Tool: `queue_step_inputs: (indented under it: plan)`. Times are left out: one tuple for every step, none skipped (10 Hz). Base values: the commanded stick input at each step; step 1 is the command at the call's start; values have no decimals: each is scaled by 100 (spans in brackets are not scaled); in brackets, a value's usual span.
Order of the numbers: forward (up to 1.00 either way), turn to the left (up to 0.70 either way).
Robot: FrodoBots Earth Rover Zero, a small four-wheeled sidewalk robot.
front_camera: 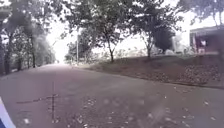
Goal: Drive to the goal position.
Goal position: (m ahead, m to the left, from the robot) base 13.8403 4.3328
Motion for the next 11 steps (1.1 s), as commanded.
queue_step_inputs:
  plan:
    - [70,0]
    - [70,0]
    - [70,0]
    - [70,0]
    - [70,9]
    - [70,24]
    - [70,30]
    - [70,35]
    - [70,35]
    - [70,35]
    - [70,35]
